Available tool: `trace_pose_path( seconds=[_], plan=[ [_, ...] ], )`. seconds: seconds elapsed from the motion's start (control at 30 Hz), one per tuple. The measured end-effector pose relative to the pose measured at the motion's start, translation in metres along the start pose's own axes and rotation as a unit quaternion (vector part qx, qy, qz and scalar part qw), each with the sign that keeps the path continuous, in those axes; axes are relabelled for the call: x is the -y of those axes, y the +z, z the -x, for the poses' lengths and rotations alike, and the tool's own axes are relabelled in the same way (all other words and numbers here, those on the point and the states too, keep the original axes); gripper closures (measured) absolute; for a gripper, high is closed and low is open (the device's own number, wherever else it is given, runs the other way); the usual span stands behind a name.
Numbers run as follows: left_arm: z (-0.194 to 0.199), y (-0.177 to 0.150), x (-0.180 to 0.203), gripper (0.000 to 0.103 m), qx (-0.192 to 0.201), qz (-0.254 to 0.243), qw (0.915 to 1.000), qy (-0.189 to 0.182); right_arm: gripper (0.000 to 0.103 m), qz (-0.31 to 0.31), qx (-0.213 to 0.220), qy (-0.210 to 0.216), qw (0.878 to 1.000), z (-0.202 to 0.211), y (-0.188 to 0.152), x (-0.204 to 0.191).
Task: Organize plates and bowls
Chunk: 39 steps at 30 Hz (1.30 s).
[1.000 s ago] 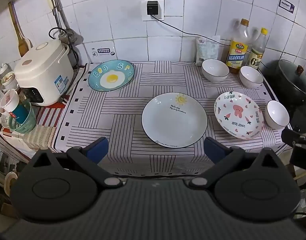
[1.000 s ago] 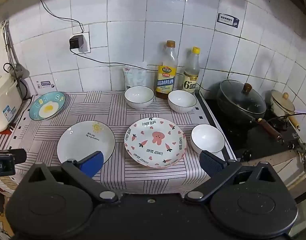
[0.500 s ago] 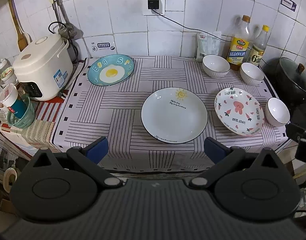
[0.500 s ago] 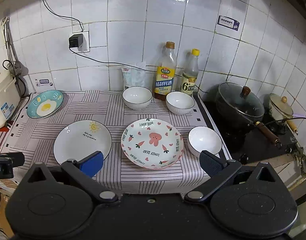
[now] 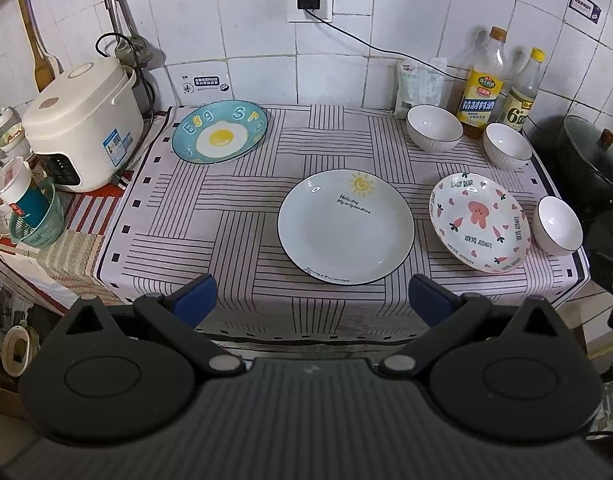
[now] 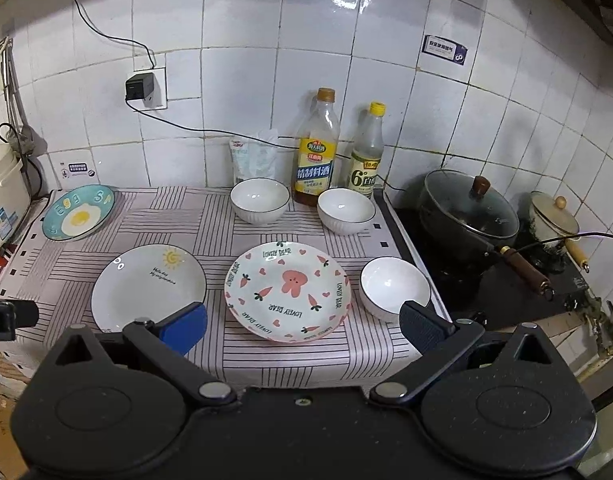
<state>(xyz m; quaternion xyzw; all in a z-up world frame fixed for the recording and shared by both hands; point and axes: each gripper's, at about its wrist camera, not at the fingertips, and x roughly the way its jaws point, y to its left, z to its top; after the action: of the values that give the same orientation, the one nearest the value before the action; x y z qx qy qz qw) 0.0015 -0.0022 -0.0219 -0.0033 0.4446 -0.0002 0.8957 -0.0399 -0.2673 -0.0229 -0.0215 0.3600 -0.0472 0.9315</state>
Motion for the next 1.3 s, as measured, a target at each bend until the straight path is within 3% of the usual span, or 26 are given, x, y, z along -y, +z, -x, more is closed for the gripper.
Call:
trace_pose_path(
  seconds=[0.37,1.3],
  plan=[
    [-0.001,-0.007,0.0,0.0,0.008,0.002,1.0,0.004,0.0,-0.007,0.027,0.016,0.999,0.001,-0.009,0.006],
    [-0.004,-0.011,0.003,0.0,0.002,-0.011,0.9999,0.009,0.0,0.006,0.028,0.027,0.999,-0.005,-0.005,0.001]
  ],
)
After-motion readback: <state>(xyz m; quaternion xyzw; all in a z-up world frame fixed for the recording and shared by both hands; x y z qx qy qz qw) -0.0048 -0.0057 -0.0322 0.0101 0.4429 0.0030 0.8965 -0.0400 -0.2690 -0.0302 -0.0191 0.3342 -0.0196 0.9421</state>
